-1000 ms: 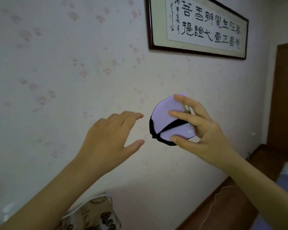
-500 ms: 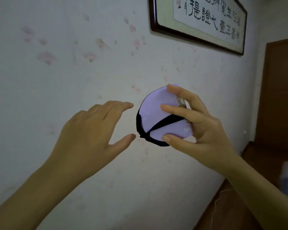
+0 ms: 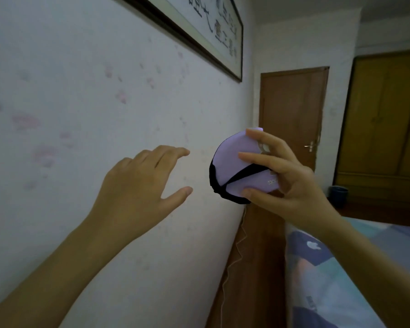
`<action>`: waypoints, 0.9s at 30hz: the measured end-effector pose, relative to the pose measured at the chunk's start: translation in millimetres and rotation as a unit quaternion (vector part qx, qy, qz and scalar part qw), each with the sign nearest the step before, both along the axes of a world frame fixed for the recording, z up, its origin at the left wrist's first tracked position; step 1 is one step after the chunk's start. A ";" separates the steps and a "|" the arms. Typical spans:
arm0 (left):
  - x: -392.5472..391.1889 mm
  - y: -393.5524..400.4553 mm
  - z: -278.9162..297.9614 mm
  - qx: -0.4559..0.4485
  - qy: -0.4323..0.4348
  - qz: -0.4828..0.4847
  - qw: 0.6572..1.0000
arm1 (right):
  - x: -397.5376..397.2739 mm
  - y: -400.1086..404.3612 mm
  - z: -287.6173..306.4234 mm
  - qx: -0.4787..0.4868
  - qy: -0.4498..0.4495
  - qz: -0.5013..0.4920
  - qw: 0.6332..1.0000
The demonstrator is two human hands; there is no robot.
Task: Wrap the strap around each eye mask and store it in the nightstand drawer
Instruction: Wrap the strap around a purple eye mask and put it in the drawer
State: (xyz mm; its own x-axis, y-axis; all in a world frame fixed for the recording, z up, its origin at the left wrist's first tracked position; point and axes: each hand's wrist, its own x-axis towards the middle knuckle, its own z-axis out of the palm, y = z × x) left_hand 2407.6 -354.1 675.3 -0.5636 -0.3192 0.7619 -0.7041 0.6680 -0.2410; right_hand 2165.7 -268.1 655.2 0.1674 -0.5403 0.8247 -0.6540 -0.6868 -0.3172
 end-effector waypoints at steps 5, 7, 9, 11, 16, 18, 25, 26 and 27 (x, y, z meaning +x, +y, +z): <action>-119.7 -86.3 -9.5 -0.015 -0.020 -0.055 0.998 | -109.0 -72.5 -17.6 0.008 -0.017 -0.047 0.999; -167.4 -123.9 -7.9 -0.009 -0.020 -0.071 0.997 | -151.7 -103.9 -19.5 0.017 -0.037 -0.052 0.998; -213.9 -164.3 -0.7 0.000 -0.013 -0.085 0.996 | -190.7 -138.7 -12.4 0.031 -0.044 -0.054 0.997; -256.8 -205.7 5.5 0.006 -0.013 -0.092 0.996 | -230.4 -176.1 -5.6 0.043 -0.043 -0.073 0.996; -347.1 -316.7 3.0 0.005 -0.008 -0.106 0.994 | -321.7 -282.8 -6.1 0.046 -0.041 -0.100 0.993; -383.4 -363.7 0.0 0.009 -0.008 -0.111 0.994 | -354.7 -329.4 -10.0 0.055 -0.033 -0.102 0.993; -526.4 -527.3 -6.5 0.038 -0.003 -0.163 0.986 | -473.5 -471.2 -5.4 0.044 -0.005 -0.162 0.986; -548.4 -546.8 -7.5 0.044 -0.006 -0.170 0.984 | -491.2 -486.3 -3.2 0.052 0.001 -0.173 0.984; -579.1 -572.4 -8.3 0.048 -0.007 -0.180 0.982 | -516.9 -505.2 -0.7 0.055 0.001 -0.188 0.981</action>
State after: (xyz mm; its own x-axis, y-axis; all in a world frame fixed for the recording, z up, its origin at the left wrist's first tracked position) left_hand 1828.5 -926.6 667.1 -0.6639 -0.1677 0.7288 -0.4149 0.8934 -0.1724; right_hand 1648.8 -773.3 654.5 -0.0590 -0.6496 0.7580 -0.8551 -0.3589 -0.3742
